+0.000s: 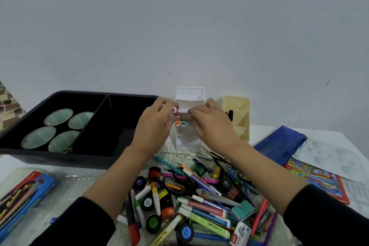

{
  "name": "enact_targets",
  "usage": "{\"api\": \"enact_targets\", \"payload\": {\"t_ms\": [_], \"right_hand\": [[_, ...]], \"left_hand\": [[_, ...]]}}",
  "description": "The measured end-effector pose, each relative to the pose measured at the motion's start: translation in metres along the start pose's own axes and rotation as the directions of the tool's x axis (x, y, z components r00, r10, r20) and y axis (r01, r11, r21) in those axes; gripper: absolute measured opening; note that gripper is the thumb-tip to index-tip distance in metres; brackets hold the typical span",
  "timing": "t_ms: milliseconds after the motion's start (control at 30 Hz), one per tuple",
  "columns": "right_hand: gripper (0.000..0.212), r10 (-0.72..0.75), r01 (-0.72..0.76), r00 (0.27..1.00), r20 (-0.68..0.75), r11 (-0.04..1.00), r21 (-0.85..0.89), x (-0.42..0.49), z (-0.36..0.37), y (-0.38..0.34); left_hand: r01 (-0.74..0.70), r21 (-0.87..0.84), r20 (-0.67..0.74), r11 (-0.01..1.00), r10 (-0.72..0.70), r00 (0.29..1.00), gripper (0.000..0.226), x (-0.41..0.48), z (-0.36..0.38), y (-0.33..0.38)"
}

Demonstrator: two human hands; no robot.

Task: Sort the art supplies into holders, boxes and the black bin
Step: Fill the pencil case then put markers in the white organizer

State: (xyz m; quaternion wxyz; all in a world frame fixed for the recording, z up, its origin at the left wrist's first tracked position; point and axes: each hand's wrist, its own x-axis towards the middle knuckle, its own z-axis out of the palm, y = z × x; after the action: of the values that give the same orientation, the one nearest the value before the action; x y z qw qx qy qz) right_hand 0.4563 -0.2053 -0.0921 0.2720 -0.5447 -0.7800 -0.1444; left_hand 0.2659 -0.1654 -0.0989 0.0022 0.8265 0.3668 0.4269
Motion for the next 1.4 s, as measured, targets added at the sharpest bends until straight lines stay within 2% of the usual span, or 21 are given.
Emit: {"api": "enact_targets", "payload": {"t_ms": [133,267,500,667,767,833,900,967,1100,1267,1333,1400], "right_hand": [[0.010,0.022,-0.021,0.998,-0.061,1.000,0.022,0.004,0.002,0.002],[0.016,0.040,-0.037,0.997,-0.062,0.998,0.057,0.004,0.002,0.001],[0.020,0.060,-0.063,0.998,0.024,0.987,0.147,0.008,-0.003,0.007],[0.028,0.086,-0.092,0.995,0.051,0.987,0.134,0.011,0.001,0.008],[0.021,0.077,-0.076,0.997,0.003,0.986,0.147,0.009,0.002,0.006],[0.017,0.075,-0.070,0.997,-0.024,0.984,0.164,0.007,0.002,0.007],[0.020,0.079,-0.075,0.997,-0.019,0.982,0.173,0.007,0.002,0.008],[0.026,0.085,-0.085,0.996,0.009,0.984,0.159,0.008,0.004,0.008],[0.031,0.089,-0.094,0.995,0.037,0.980,0.174,0.009,0.003,0.010],[0.025,0.042,-0.018,0.997,-0.063,0.939,0.343,-0.030,-0.013,-0.011],[0.015,-0.012,0.006,1.000,0.015,0.941,0.338,-0.058,-0.010,-0.023],[0.013,-0.073,0.014,0.973,0.218,0.965,0.261,-0.084,0.000,-0.031]], "left_hand": [[-0.024,0.047,0.082,0.999,0.020,0.996,0.017,-0.004,0.003,-0.006],[-0.069,0.096,0.091,0.993,0.060,0.994,0.016,-0.006,0.003,-0.009],[-0.116,0.293,0.112,0.949,0.087,0.990,0.022,0.002,0.010,-0.014],[-0.114,0.322,0.187,0.940,0.055,0.981,0.029,0.006,0.014,-0.017],[-0.132,0.286,0.239,0.949,0.063,0.969,0.021,0.006,0.014,-0.012],[-0.133,0.253,0.273,0.958,0.061,0.960,0.036,0.005,0.013,-0.008],[-0.151,0.243,0.275,0.958,0.082,0.958,0.038,0.006,0.012,-0.010],[-0.154,0.204,0.245,0.967,0.102,0.964,0.030,0.006,0.013,-0.017],[-0.045,0.000,0.156,0.999,0.044,0.987,0.026,0.001,0.013,-0.017],[0.041,-0.061,0.193,0.997,-0.028,0.981,0.027,0.001,0.010,-0.017],[0.068,-0.082,0.214,0.994,-0.049,0.976,0.026,0.002,0.009,-0.017],[0.078,-0.093,0.243,0.993,-0.053,0.969,0.026,0.004,0.009,-0.019]]}}
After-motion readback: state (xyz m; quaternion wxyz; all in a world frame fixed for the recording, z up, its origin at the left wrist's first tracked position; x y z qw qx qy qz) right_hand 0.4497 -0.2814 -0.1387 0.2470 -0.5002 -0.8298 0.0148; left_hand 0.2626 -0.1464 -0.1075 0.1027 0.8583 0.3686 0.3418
